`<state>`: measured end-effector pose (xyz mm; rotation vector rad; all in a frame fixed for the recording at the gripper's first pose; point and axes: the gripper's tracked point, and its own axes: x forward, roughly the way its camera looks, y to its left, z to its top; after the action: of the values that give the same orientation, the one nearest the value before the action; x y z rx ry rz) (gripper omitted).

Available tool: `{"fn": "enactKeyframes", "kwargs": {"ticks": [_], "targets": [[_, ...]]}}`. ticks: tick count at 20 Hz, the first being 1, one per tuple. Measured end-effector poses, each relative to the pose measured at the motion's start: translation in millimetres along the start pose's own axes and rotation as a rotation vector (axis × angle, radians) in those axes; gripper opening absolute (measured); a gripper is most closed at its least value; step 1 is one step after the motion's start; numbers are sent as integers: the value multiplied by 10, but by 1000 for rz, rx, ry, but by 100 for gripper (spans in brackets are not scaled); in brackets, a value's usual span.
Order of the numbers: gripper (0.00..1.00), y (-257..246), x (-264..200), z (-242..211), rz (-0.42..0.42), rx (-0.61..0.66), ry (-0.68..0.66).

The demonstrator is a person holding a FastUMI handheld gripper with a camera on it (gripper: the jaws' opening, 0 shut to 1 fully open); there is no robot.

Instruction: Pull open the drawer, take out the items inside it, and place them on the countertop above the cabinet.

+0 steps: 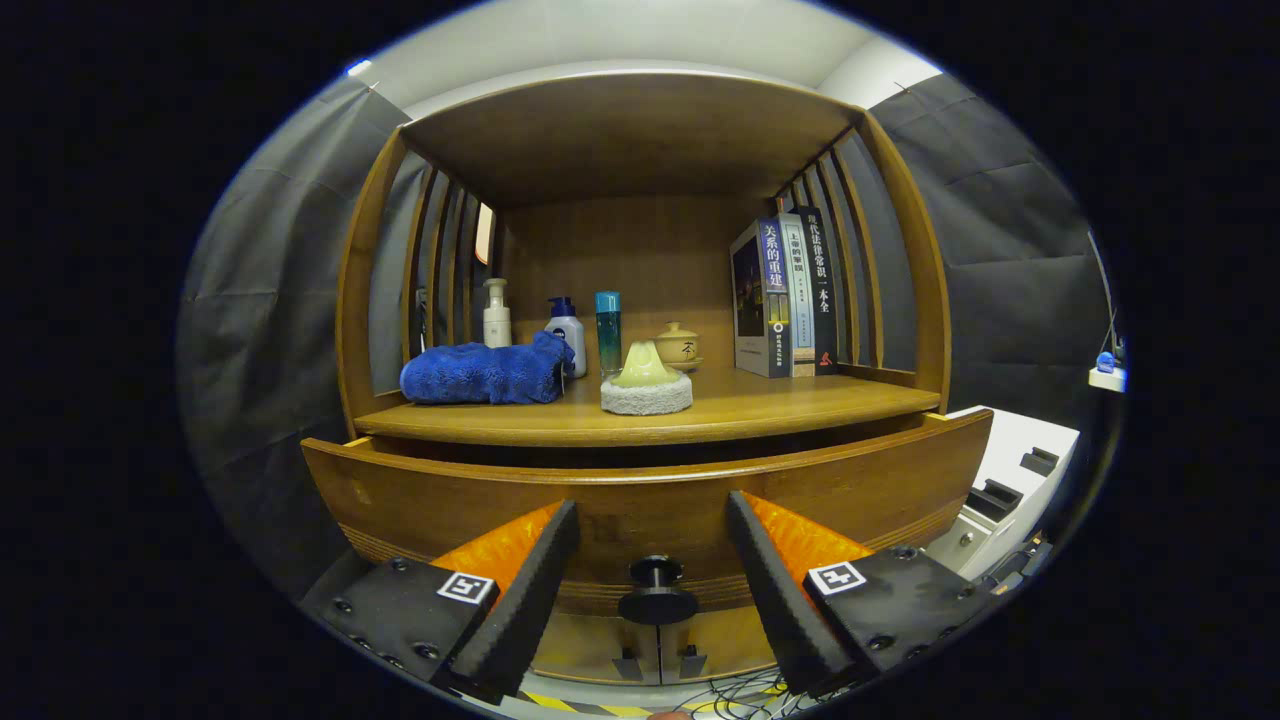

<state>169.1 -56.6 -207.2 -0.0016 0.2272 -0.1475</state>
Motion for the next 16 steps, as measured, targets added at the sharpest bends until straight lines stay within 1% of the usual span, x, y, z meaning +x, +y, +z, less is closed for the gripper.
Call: {"fn": "enactKeyframes", "kwargs": {"ticks": [6,13,16], "targets": [[98,8,342,27,-1,10,16],[98,18,502,45,-7,13,25],[98,15,501,33,-7,4,23]]}}
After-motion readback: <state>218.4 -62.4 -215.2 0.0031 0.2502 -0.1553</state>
